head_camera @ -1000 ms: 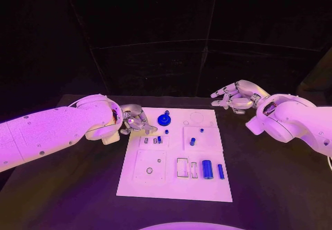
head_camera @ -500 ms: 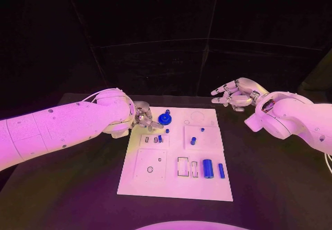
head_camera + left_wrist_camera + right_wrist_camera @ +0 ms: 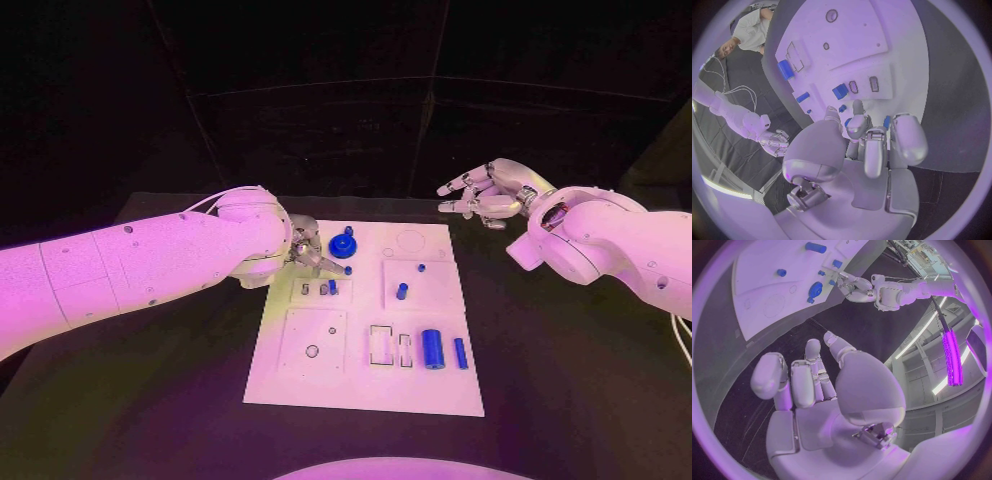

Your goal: Assemble the parts on the task board

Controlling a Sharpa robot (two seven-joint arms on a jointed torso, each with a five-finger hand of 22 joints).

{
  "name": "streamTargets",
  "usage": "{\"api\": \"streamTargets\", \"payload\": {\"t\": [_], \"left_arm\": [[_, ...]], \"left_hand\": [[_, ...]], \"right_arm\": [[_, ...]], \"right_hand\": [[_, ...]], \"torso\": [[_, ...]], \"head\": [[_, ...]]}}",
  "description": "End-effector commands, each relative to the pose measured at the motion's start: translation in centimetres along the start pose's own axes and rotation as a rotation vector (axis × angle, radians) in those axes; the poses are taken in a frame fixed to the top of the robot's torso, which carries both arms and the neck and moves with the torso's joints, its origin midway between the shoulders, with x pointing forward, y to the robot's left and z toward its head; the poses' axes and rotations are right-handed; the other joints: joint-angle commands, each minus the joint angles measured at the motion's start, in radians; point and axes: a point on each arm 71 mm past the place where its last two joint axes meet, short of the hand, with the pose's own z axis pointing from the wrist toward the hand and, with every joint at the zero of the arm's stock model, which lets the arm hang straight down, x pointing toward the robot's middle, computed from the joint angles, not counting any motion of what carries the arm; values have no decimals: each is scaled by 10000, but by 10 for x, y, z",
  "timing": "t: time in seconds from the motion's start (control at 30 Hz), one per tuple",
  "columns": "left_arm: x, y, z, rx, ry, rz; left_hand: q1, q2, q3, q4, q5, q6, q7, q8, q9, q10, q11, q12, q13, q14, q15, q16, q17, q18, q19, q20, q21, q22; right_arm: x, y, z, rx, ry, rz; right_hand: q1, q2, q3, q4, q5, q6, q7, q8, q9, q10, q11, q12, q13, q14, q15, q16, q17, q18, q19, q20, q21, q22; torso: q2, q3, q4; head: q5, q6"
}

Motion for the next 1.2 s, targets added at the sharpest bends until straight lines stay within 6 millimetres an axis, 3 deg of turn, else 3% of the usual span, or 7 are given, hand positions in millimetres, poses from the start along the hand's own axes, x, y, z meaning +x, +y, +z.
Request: {"api": "streamTargets", "payload": {"t": [0.03,1.2], "left_arm": [[2,0,1,-176,315,257],[15,-17,9,39,910,480]], "left_hand": [[45,81,-67,-17,-53,-85,7,50,19,25,-5,4,-13,1018,-63,32,2631,-139,49,-14,29,7],[423,68,-135,-146,-51,-222,12,203,259,11,2,41,19,1018,-53,32,2631,-152,57,-4,62,88]], "right_arm": [[-1,2,1,-87,14,-251],[3,4,9,-161,8,-471]], "right_hand": [[40,22,-44,-39,66,39,-6,51,9,-84,1,-53,-14,310,18,-45,-11,43,-71,-25,-70,-7],[16,31,-71,-14,130,33,-10,77,8,-77,-4,-43,-30,310,17,-64,-24,43,-72,-25,-77,-9]], "torso": [[0,-6,-20],[-15,2,16]], "head": [[19,-41],[-37,-150]]}}
